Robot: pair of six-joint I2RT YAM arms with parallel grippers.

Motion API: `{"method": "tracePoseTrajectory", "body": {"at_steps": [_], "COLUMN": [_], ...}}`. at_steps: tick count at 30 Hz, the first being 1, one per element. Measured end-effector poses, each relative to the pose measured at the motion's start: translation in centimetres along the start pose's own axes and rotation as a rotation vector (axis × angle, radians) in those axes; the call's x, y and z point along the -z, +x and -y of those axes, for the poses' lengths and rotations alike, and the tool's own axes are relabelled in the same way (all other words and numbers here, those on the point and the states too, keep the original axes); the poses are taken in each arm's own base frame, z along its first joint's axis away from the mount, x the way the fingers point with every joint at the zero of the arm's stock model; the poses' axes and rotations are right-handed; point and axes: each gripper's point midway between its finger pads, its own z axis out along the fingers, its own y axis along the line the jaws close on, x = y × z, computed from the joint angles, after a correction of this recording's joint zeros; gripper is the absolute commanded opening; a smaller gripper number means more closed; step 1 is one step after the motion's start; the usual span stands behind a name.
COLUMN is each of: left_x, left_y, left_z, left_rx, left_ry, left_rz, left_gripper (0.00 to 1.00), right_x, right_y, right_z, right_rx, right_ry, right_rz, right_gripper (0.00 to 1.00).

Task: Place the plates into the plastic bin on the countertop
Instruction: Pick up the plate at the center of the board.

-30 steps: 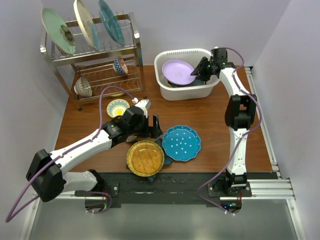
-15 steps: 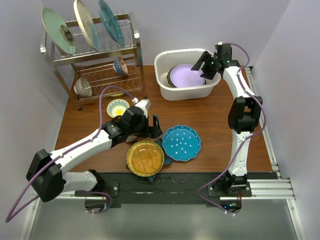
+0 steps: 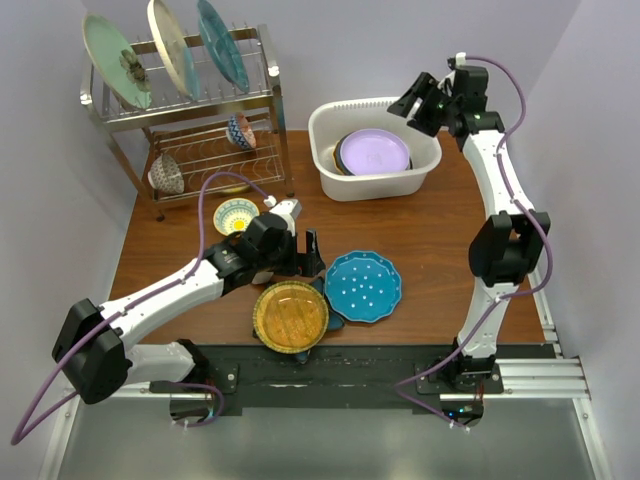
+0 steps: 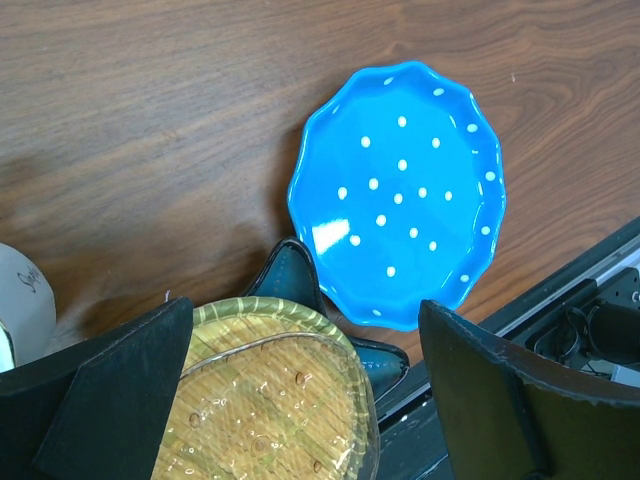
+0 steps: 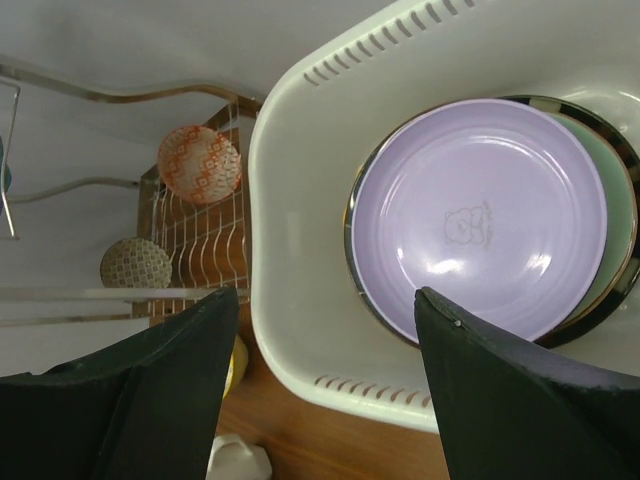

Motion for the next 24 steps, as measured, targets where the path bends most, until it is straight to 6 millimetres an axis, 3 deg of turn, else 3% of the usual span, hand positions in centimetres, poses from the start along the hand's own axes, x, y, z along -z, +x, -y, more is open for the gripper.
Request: {"method": "tracePoseTrajectory", "body": {"at_steps": [9, 19, 24], "left_x": [-0.1, -0.8, -1.9], "left_y": [0.8, 0.8, 1.7], "left_z": [-0.2, 0.8, 0.6], "left_rx": [0.001, 0.01, 0.012], "left_ry": [0.006, 0.063, 0.067], "left_rz": [-0.018, -0.019, -0.053], "left_gripper": [1.0, 0.98, 0.98], "right_x": [2.8, 7.7, 10.2], "right_y": [2.4, 8.6, 12.5], "right_z": [-0.3, 1.9, 3.5], "right_rx": [-0.01, -0.019, -0.017], "right_ry": [-0.005, 0.041, 0.068], "right_rz": [-0.044, -0.112, -0.149], "right_gripper": [0.75, 0.75, 0.74]}}
